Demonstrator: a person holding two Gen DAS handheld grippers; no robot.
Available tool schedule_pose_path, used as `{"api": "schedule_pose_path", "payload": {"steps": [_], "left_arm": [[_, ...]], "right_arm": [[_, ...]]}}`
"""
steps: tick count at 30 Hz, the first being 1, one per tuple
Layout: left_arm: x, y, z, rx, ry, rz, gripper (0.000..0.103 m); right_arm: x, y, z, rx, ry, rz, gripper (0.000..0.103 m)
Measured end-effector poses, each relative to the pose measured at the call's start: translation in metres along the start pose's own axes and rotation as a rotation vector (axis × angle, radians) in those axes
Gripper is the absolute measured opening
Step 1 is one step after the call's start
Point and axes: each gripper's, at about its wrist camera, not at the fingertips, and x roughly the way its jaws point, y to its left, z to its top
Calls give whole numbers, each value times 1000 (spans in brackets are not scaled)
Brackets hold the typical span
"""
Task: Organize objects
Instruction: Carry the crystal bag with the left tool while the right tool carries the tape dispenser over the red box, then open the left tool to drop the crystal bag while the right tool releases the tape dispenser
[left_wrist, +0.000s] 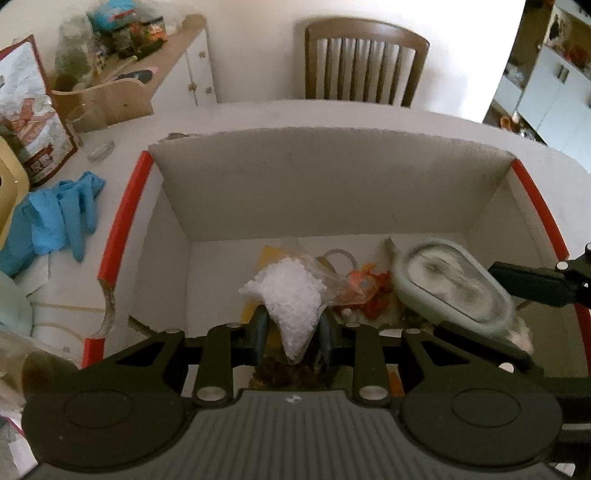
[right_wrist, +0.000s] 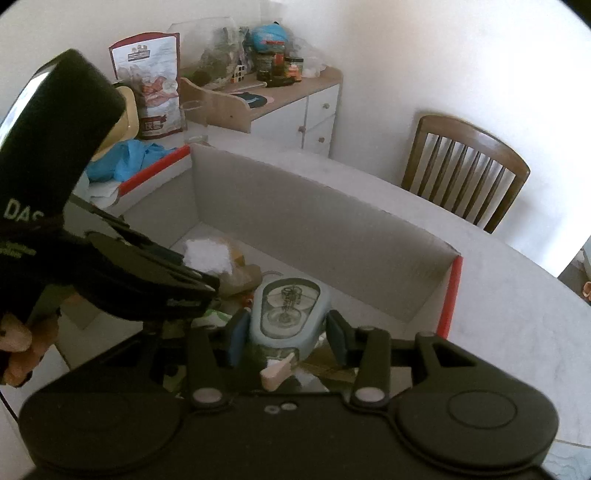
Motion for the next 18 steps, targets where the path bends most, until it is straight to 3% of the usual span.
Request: {"api": "schedule_pose_path", "payload": {"steps": [12,14,16,18], "left_arm": [[-7,-1,-3,2,-3,11,31],[-12,-4,-5,7,-14,16,42],[-18,-5,-7,13,-36,25,60],[-24,-7,-8,21,-57,31,61]], "right_arm": [[-15,-7,-5,18,-15,-4,52],[-18,-9,-5,26,-18,-4,52],[-22,-10,-6,34,-25,-4,53],[-25,-11,-4,39,-31,-3,54]]}}
